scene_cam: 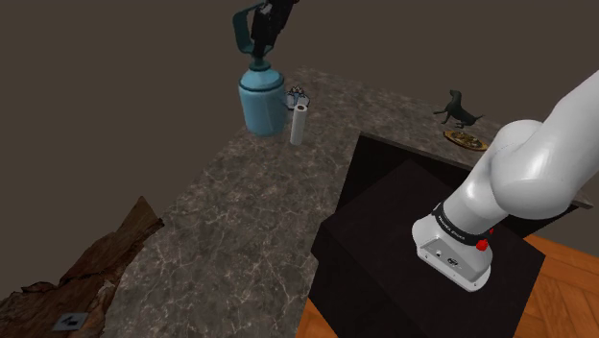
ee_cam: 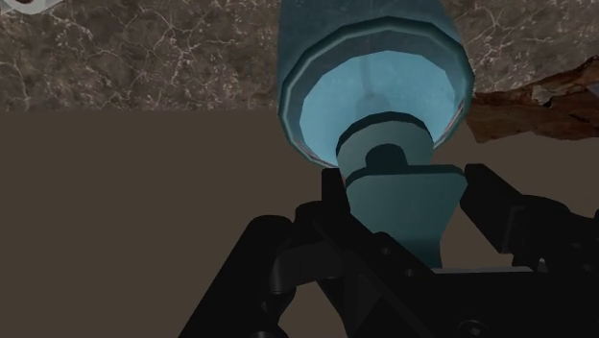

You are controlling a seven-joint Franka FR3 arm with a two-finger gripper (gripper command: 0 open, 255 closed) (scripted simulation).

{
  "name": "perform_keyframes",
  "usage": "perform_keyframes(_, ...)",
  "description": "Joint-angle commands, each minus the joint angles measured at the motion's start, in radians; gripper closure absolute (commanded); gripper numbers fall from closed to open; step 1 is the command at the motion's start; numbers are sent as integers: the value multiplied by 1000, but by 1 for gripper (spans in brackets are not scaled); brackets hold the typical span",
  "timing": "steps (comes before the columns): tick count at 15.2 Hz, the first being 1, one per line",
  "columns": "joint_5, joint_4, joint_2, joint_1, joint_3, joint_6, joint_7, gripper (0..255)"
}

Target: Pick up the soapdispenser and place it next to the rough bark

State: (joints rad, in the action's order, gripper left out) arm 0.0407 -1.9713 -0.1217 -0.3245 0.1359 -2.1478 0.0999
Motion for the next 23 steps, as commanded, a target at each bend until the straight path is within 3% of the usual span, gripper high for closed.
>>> perform_keyframes(1,-15,12,13,-18,28,-4,-55,255)
perform_keyframes(13,-151,209,179,-147,182,44,-386,255)
perform_keyframes(23,-316,539,434,-320,250,168,-632,255)
